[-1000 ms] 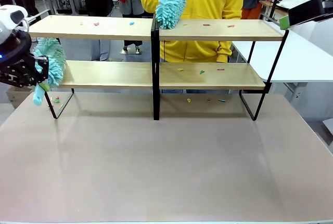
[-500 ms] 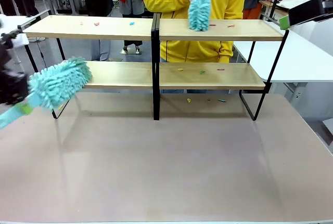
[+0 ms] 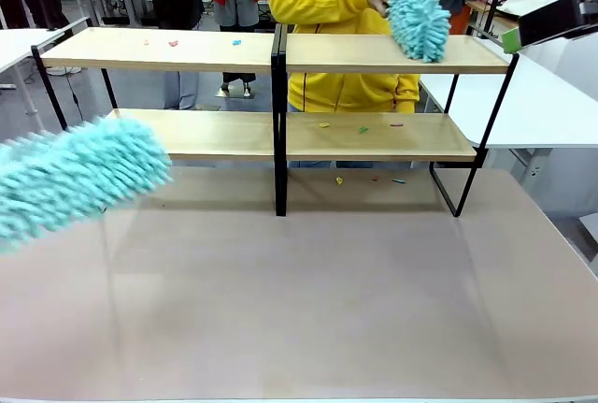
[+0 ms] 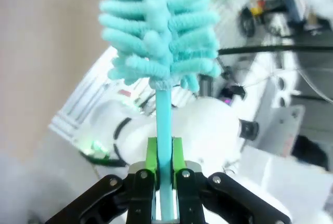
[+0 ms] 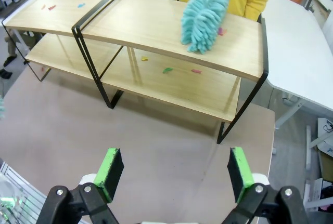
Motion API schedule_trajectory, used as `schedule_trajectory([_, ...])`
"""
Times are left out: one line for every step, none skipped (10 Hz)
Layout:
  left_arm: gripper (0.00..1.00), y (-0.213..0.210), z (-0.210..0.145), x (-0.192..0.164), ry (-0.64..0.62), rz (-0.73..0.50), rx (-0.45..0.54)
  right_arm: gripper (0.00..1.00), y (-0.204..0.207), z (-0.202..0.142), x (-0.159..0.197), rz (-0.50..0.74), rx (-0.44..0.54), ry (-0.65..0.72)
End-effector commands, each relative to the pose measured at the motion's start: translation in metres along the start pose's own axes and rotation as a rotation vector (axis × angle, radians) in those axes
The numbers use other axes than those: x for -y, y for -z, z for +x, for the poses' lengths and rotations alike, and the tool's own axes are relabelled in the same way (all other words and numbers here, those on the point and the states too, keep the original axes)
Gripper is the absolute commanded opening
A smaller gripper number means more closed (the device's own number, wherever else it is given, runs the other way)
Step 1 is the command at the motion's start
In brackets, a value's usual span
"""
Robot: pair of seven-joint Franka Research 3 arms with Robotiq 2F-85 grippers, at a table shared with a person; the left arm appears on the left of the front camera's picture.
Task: Clean the shelves.
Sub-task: Clean a randomly selected level of the Shelf with the Duster.
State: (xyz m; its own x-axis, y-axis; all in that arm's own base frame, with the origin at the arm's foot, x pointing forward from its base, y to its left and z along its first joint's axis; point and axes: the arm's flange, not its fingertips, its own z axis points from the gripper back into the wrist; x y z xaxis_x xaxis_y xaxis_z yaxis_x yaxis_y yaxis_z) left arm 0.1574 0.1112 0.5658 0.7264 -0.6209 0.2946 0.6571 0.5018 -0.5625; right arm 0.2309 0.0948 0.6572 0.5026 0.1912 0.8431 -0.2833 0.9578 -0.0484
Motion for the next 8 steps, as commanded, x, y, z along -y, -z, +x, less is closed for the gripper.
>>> schedule_trajectory([0.12,-0.039,-0.022,-0.013,0.087,-0.226,0.168,1.0,0.0,0.001,0.0,0.002,0.0,0.002])
schedule_trajectory([0.12,-0.057,-0.039,-0.019,0.164,-0.296,0.259,1.0,0.0,0.001,0.0,0.002,0.0,0.002])
schedule_trajectory([0.12,-0.086,-0.058,-0.029,0.241,-0.347,0.34,1.0,0.0,0.001,0.0,0.002,0.0,0.002])
schedule_trajectory([0.12,-0.112,-0.067,-0.035,0.273,-0.369,0.426,1.0,0.0,0.001,0.0,0.002,0.0,0.002])
schedule_trajectory([0.12,-0.136,-0.07,-0.04,0.281,-0.393,0.506,1.0,0.0,0.001,0.0,0.002,0.0,0.002])
schedule_trajectory([0.12,-0.152,-0.06,-0.042,0.262,-0.374,0.541,1.0,0.0,0.001,0.0,0.002,0.0,0.002])
schedule_trajectory([0.12,-0.164,-0.045,-0.043,0.222,-0.35,0.517,1.0,0.0,0.001,0.0,0.002,0.0,0.002])
schedule_trajectory([0.12,-0.176,-0.031,-0.046,0.13,-0.247,0.503,1.0,0.0,0.001,0.0,0.002,0.0,0.002])
